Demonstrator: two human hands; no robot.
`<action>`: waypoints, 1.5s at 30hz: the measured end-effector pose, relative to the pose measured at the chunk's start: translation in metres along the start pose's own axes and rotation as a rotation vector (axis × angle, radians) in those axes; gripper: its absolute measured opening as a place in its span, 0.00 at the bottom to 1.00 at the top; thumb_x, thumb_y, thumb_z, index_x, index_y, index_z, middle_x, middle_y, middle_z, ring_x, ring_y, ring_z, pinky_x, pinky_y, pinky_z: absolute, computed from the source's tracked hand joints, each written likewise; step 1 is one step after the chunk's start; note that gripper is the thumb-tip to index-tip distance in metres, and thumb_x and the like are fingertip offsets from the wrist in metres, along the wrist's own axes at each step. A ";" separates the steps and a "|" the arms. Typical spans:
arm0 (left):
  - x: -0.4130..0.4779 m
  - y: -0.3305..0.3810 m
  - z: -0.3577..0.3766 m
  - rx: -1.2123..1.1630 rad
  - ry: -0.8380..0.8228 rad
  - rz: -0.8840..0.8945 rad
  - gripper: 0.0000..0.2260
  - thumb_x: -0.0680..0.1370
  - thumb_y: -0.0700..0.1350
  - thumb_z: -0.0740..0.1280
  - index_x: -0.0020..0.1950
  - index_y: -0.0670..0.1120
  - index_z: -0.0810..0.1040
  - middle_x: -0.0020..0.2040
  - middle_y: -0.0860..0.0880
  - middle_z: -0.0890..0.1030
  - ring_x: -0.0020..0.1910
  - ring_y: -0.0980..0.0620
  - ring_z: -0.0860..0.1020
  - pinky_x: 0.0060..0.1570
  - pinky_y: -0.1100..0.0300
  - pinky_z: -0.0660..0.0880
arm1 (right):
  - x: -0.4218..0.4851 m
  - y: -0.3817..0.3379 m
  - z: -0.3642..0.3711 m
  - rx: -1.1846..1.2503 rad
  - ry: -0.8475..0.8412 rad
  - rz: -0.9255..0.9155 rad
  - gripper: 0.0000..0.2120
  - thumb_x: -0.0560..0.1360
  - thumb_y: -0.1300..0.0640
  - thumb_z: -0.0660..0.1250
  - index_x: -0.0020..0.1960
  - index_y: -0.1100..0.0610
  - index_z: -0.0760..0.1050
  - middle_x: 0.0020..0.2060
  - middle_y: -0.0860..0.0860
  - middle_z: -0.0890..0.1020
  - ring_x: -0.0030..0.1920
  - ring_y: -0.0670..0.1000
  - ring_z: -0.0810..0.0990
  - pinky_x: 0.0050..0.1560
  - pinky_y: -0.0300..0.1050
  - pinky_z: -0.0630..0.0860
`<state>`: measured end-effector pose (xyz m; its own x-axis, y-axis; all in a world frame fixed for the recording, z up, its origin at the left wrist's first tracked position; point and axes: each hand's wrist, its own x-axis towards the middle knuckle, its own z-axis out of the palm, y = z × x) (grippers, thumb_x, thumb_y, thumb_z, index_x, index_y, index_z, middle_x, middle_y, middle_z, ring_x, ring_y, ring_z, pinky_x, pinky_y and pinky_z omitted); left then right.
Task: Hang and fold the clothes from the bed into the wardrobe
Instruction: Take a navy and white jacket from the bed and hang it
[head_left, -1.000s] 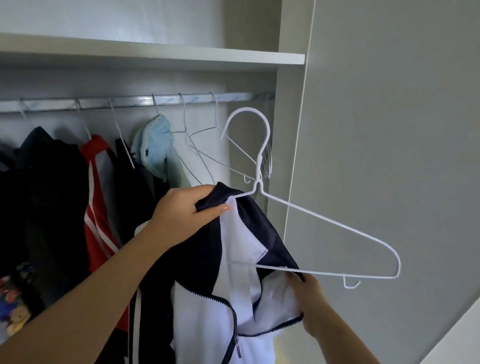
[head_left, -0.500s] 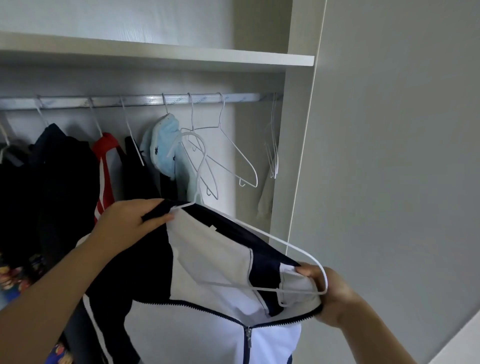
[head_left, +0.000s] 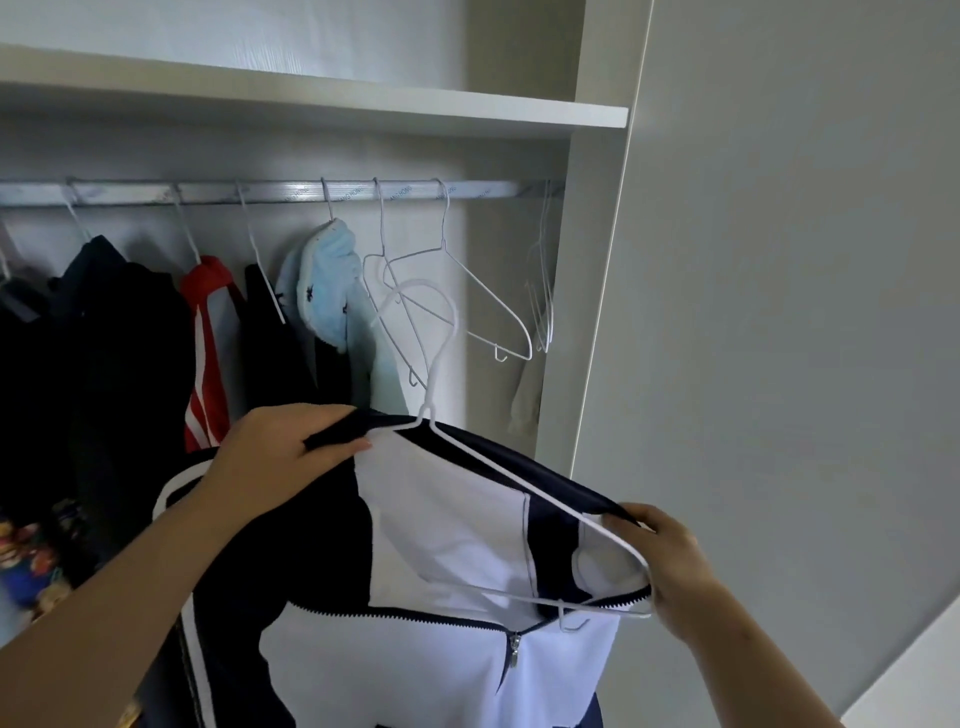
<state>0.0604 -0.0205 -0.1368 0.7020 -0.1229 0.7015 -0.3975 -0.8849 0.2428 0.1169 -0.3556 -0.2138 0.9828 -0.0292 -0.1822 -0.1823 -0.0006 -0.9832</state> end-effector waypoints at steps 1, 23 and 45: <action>-0.002 -0.001 0.000 -0.028 -0.002 -0.032 0.20 0.71 0.56 0.68 0.52 0.43 0.83 0.44 0.54 0.83 0.47 0.59 0.77 0.45 0.69 0.72 | -0.001 0.000 -0.003 0.068 -0.079 0.064 0.04 0.73 0.64 0.68 0.47 0.61 0.79 0.37 0.57 0.83 0.36 0.56 0.81 0.39 0.47 0.78; -0.017 -0.005 0.003 0.011 -0.120 0.027 0.38 0.74 0.71 0.49 0.54 0.42 0.83 0.44 0.49 0.85 0.43 0.56 0.80 0.43 0.70 0.71 | 0.001 0.008 -0.011 0.162 0.029 0.249 0.07 0.73 0.69 0.65 0.47 0.60 0.76 0.35 0.58 0.80 0.34 0.58 0.78 0.38 0.48 0.75; -0.007 0.038 0.042 -0.264 -0.057 -0.378 0.11 0.67 0.57 0.68 0.49 0.65 0.78 0.37 0.59 0.82 0.35 0.62 0.78 0.39 0.60 0.76 | -0.031 -0.029 0.031 -0.460 0.101 -0.662 0.13 0.75 0.51 0.63 0.38 0.57 0.79 0.35 0.50 0.81 0.41 0.55 0.77 0.47 0.47 0.70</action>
<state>0.0651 -0.0717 -0.1606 0.8553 0.1554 0.4943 -0.2387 -0.7287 0.6419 0.0924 -0.3237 -0.1799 0.8875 0.0310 0.4597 0.4210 -0.4600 -0.7818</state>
